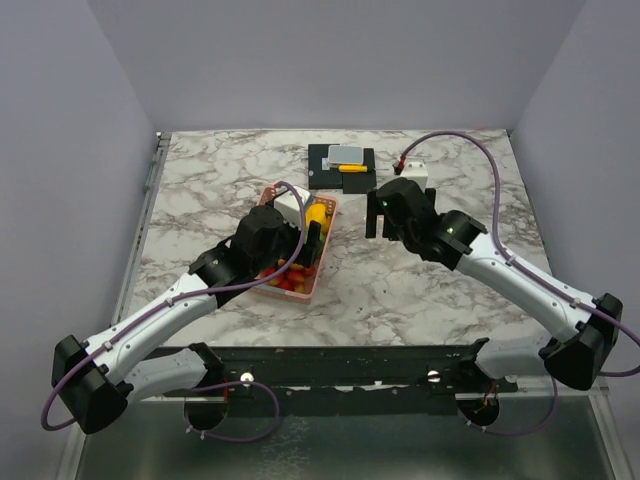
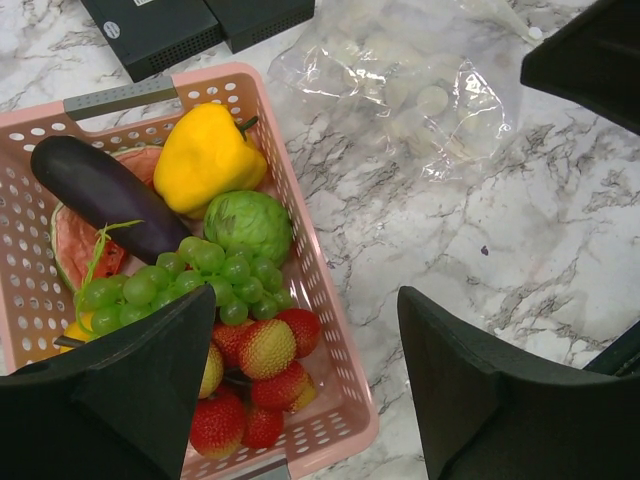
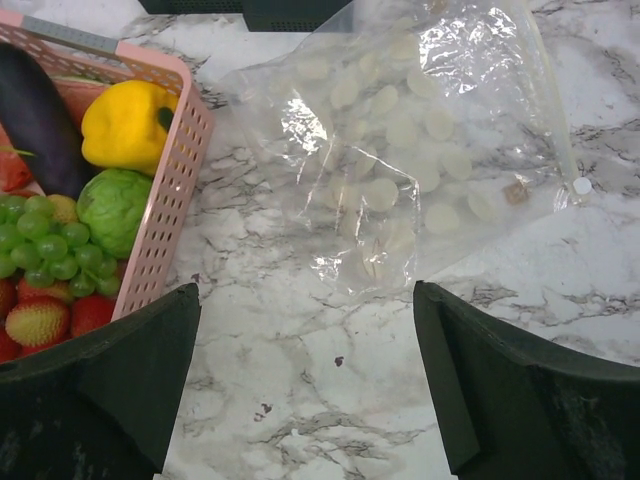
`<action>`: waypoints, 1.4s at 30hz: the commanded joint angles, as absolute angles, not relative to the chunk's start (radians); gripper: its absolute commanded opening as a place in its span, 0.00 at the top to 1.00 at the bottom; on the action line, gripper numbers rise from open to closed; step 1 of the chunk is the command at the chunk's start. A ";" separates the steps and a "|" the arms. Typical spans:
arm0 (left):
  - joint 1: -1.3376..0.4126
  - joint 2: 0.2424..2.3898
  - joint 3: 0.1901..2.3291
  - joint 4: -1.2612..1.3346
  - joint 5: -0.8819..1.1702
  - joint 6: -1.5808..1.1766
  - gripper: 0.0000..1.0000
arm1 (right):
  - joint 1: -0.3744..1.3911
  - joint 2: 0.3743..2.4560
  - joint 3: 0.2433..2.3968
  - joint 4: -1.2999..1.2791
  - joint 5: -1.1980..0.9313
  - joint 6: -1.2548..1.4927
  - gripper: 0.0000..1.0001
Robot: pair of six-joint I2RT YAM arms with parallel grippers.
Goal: Place the food in the zip-top bag and seal the zipper
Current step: Pick up the zipper food storage bag at the center of the board.
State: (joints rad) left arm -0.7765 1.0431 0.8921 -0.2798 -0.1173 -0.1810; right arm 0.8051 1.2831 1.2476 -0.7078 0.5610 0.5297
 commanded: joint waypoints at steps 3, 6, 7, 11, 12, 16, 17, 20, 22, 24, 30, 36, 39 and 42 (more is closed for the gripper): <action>-0.785 1.025 0.923 -0.292 -0.108 -0.179 0.25 | 0.765 1.383 1.292 -0.699 0.610 0.524 0.07; -0.785 1.023 0.921 -0.292 -0.111 -0.178 0.25 | 0.734 1.434 1.303 -0.692 0.589 0.505 0.06; -0.785 1.023 0.919 -0.291 -0.111 -0.179 0.25 | 0.723 1.449 1.304 -0.687 0.583 0.497 0.05; -0.786 1.029 0.919 -0.293 -0.118 -0.177 0.25 | 0.688 1.495 1.289 -0.643 0.539 0.456 0.01; -0.787 1.030 0.918 -0.292 -0.121 -0.177 0.25 | 0.678 1.505 1.281 -0.626 0.511 0.442 0.00; -0.787 1.036 0.919 -0.293 -0.123 -0.173 0.25 | 0.643 1.546 1.270 -0.596 0.463 0.411 0.00; -0.787 1.037 0.919 -0.294 -0.126 -0.172 0.25 | 0.636 1.557 1.269 -0.589 0.450 0.406 0.00; -0.787 1.038 0.919 -0.295 -0.131 -0.169 0.24 | 0.617 1.586 1.265 -0.566 0.409 0.387 0.00; -0.787 1.042 0.917 -0.295 -0.131 -0.170 0.24 | 0.604 1.605 1.260 -0.547 0.387 0.376 0.00; -0.787 1.047 0.919 -0.295 -0.131 -0.168 0.24 | 0.595 1.618 1.255 -0.526 0.374 0.361 0.00; -0.787 1.058 0.919 -0.297 -0.129 -0.167 0.23 | 0.573 1.666 1.261 -0.494 0.346 0.328 0.00; -0.787 1.063 0.920 -0.301 -0.133 -0.163 0.22 | 0.555 1.727 1.263 -0.472 0.373 0.315 0.00; -0.787 1.065 0.919 -0.300 -0.138 -0.160 0.22 | 0.543 1.747 1.258 -0.454 0.368 0.310 0.00; -0.786 1.071 0.921 -0.303 -0.137 -0.158 0.22 | 0.538 1.776 1.259 -0.451 0.375 0.308 0.00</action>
State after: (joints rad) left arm -0.7811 1.0599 0.8921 -0.2840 -0.1200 -0.1707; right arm 0.5507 1.7378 1.2663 -0.4862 0.3721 0.3256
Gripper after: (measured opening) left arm 0.778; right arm 0.998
